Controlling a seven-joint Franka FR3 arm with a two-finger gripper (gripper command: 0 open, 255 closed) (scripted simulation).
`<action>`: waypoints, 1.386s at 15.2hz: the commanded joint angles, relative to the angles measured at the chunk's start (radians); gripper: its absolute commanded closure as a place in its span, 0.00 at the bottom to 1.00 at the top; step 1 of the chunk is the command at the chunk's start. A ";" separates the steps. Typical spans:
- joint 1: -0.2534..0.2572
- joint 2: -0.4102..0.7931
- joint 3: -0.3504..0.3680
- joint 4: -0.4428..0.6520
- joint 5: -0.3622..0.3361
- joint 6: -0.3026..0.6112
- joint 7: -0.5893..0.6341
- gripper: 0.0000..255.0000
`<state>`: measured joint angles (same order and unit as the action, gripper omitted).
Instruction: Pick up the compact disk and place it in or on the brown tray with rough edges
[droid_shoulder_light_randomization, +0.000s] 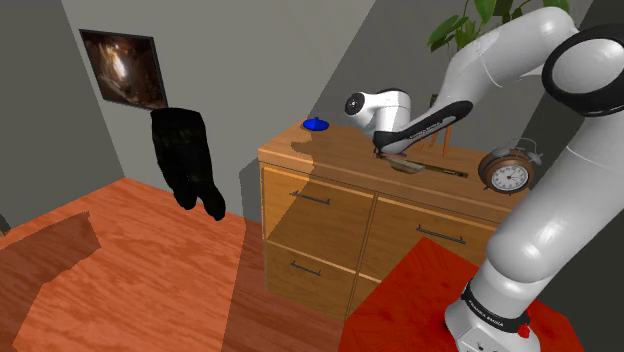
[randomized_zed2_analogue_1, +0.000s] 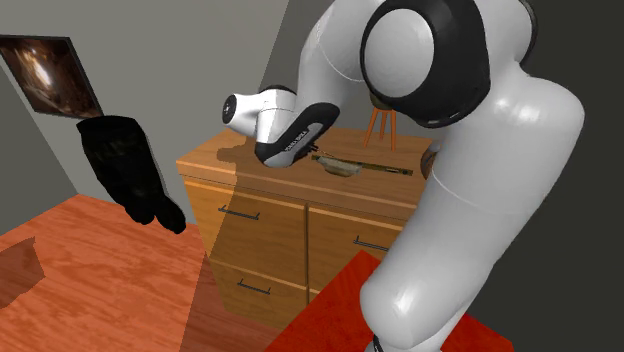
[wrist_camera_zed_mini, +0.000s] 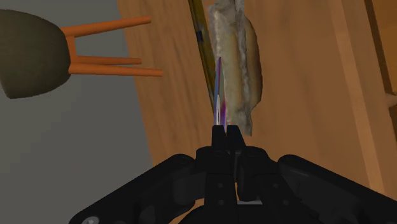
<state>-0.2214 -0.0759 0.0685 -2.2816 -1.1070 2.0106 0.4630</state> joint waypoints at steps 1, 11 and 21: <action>-0.025 -0.051 -0.028 -0.055 -0.024 0.042 -0.018 1.00; -0.055 -0.029 -0.058 -0.132 -0.108 0.120 0.069 1.00; -0.060 0.044 -0.059 -0.144 -0.164 0.151 0.163 1.00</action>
<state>-0.2813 -0.0339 0.0089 -2.4255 -1.2703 2.1613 0.6237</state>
